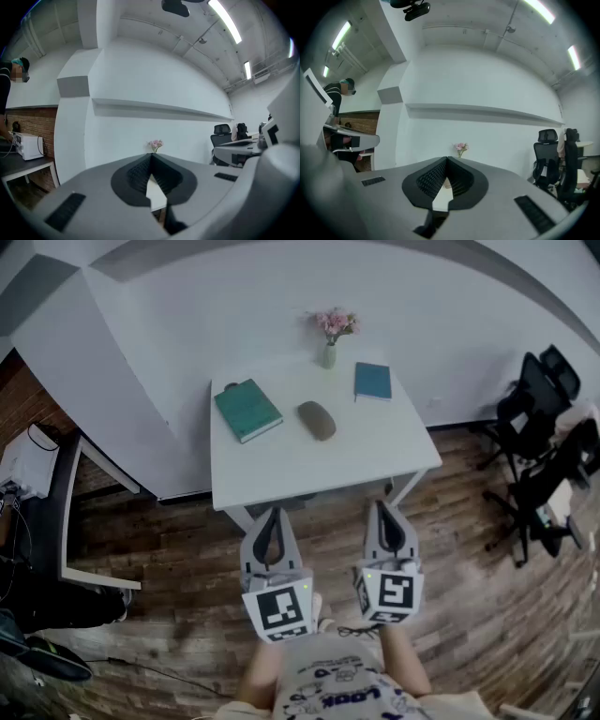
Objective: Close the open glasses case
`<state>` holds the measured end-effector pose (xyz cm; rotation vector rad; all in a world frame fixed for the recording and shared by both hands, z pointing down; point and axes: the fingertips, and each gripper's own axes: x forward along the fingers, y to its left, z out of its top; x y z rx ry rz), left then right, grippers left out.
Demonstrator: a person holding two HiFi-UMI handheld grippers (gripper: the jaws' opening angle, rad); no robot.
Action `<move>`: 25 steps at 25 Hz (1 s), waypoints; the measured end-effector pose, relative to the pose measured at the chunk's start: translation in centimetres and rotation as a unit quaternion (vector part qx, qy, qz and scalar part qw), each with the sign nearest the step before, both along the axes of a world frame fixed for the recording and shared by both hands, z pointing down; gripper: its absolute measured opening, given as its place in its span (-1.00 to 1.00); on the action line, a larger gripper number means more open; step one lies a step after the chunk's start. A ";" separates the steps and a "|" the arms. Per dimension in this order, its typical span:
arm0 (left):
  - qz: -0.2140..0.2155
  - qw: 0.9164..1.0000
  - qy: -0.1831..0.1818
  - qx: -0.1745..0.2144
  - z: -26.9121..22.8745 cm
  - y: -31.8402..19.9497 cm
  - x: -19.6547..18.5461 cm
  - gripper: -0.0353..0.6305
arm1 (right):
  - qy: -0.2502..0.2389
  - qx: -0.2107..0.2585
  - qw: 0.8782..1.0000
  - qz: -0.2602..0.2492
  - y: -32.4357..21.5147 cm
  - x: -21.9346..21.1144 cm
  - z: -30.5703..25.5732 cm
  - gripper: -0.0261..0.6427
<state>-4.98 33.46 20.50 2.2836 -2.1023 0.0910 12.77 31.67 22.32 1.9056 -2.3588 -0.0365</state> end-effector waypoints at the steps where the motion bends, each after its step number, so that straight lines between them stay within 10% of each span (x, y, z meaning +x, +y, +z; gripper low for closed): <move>1: 0.000 1.000 0.000 -0.001 0.1 0.0 -0.1 -0.89 | -0.002 0.004 1.000 -0.002 0.0 -0.2 0.0 -0.92; 25: 0.009 1.000 0.005 -0.016 1.8 -6.7 -1.7 -0.89 | -0.003 -0.016 1.000 0.013 -6.4 -1.7 2.4 -0.92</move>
